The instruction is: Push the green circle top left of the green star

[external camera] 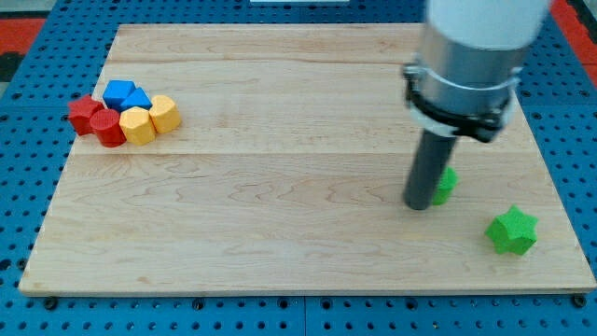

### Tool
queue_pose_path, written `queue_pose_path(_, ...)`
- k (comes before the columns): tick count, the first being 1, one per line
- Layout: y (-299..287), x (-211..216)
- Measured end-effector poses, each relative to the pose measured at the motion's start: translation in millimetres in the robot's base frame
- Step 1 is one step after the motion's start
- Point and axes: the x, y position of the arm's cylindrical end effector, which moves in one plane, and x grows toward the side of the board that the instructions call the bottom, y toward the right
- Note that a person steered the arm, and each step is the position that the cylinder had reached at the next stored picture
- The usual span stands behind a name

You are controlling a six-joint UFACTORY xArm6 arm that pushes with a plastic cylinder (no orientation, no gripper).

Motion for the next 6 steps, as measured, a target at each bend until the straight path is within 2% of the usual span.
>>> queue_pose_path(2, -20.3, -47.4)
queue_pose_path(3, 3.3, -58.1)
queue_pose_path(4, 15.1, -43.8)
queue_pose_path(5, 4.0, -2.6)
queue_pose_path(6, -9.7, 4.8)
